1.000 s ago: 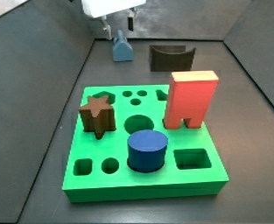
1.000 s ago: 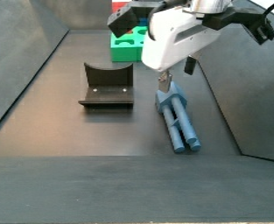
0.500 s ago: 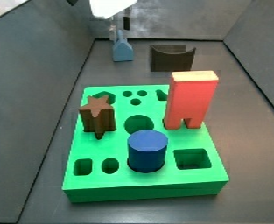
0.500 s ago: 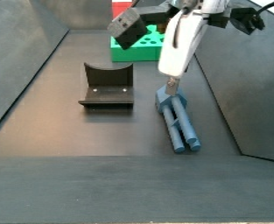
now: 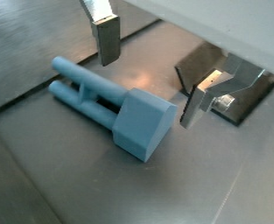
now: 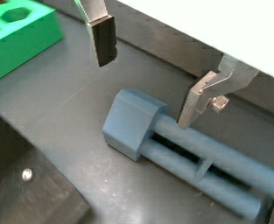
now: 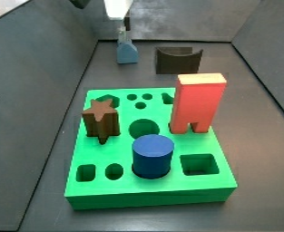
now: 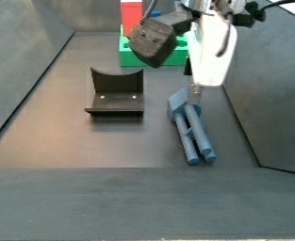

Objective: Pick up the 3 prong object. Move up. Rotate the 3 prong object. Place the 3 prong object on the fixture. Regrasp the 3 prong object. Move to above the board. Insert the 3 prong object.
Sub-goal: Rotate the 3 prong object.

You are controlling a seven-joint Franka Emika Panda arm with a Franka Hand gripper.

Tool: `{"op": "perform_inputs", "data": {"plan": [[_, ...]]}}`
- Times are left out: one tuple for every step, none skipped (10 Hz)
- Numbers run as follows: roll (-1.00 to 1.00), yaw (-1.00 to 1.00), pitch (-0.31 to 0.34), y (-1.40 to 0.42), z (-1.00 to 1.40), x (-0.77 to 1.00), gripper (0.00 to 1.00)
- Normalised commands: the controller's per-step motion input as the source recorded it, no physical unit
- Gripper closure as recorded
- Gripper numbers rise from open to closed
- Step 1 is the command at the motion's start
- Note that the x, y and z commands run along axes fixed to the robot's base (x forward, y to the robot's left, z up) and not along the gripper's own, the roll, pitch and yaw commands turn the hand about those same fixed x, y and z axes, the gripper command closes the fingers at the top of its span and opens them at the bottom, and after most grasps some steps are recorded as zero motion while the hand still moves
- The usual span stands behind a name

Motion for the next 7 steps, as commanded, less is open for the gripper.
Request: {"op": "perform_inputs", "data": {"plan": [[0.01, 1.0, 0.005, 0.0, -0.05, 0.03, 0.0], [0.01, 1.0, 0.005, 0.0, -0.05, 0.03, 0.0], [0.01, 1.0, 0.005, 0.0, -0.05, 0.03, 0.0], [0.01, 1.0, 0.006, 0.0, -0.05, 0.03, 0.0], [0.01, 1.0, 0.006, 0.0, -0.05, 0.03, 0.0], [0.01, 1.0, 0.006, 0.0, -0.05, 0.03, 0.0], [0.01, 1.0, 0.007, 0.0, -0.05, 0.03, 0.0]]}}
